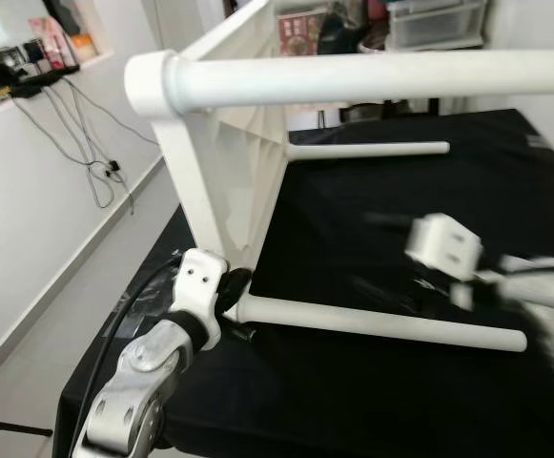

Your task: Building children table

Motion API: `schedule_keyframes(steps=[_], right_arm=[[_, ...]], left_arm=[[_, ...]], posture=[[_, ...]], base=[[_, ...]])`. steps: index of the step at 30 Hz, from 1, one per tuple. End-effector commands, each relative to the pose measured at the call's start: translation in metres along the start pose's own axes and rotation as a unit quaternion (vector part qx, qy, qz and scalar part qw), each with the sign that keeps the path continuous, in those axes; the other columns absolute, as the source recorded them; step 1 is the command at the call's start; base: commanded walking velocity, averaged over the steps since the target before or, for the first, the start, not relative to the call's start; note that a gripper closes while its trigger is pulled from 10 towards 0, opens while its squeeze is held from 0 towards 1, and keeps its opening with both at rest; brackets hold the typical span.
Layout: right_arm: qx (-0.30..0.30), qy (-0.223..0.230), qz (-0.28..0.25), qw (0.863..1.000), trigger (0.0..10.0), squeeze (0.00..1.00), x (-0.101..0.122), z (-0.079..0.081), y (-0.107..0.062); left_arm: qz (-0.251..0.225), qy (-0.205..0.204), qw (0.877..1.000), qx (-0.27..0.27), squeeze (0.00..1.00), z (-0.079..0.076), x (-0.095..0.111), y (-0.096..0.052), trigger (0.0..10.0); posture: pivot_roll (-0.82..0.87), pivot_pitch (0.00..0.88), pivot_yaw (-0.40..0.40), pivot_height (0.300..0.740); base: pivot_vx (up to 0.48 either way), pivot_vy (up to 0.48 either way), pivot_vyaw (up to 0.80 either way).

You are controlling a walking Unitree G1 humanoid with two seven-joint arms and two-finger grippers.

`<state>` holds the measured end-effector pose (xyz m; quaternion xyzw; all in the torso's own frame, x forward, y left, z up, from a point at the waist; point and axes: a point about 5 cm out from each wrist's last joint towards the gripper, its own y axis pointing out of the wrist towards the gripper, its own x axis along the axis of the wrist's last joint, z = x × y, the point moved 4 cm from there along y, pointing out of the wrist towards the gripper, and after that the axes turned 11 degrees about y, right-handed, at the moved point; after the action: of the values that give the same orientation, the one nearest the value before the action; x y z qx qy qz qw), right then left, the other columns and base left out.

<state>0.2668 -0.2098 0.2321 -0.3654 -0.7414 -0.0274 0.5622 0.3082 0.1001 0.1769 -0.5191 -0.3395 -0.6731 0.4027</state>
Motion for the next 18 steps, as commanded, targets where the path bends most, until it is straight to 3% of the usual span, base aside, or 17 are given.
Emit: schedule_keyframes(steps=[1,4,7,10,13,16,18], right_arm=[[0.006,-0.011,-0.021,1.0,10.0,0.0,0.019,0.001,-0.014],[-0.046,-0.026,-0.06,0.997,10.0,0.0,0.049,-0.011,-0.054],[-0.067,-0.038,-0.077,0.994,10.0,0.0,0.061,-0.014,-0.069],[-0.126,-0.096,-0.15,0.976,10.0,0.0,0.103,-0.021,-0.1],[-0.142,-0.113,-0.172,0.968,10.0,0.0,0.113,-0.023,-0.107],[-0.196,-0.176,-0.229,0.937,10.0,0.0,0.145,-0.029,-0.122],[-0.209,-0.19,-0.238,0.929,10.0,0.0,0.153,-0.032,-0.121]], left_arm=[[0.004,-0.002,1.0,0.01,0.0,0.009,-0.004,0.0,10.0],[0.003,-0.014,1.0,0.027,0.0,0.02,-0.008,0.003,10.0],[0.003,-0.018,0.999,0.032,0.0,0.025,-0.01,0.005,10.0],[0.015,-0.02,0.998,0.049,0.0,0.037,-0.02,0.005,10.0],[0.018,-0.021,0.998,0.052,0.0,0.039,-0.023,0.005,10.0],[0.025,-0.025,0.997,0.064,0.0,0.045,-0.029,0.004,10.0],[0.026,-0.025,0.997,0.066,0.0,0.046,-0.029,0.004,10.0]], posture=[[-0.19,0.038,0.167,0.74],[-0.23,0.038,0.201,0.74],[-0.24,0.037,0.208,0.74],[-0.24,0.019,0.22,0.74],[-0.24,0.016,0.219,0.74],[-0.23,0.002,0.221,0.74],[-0.23,0.0,0.222,0.74]], base=[[0.0,0.0,0.0],[0.0,0.0,0.0],[0.0,0.0,0.0],[0.0,0.0,0.0],[0.0,0.0,0.0],[0.0,0.0,0.0],[0.0,0.0,0.0]])
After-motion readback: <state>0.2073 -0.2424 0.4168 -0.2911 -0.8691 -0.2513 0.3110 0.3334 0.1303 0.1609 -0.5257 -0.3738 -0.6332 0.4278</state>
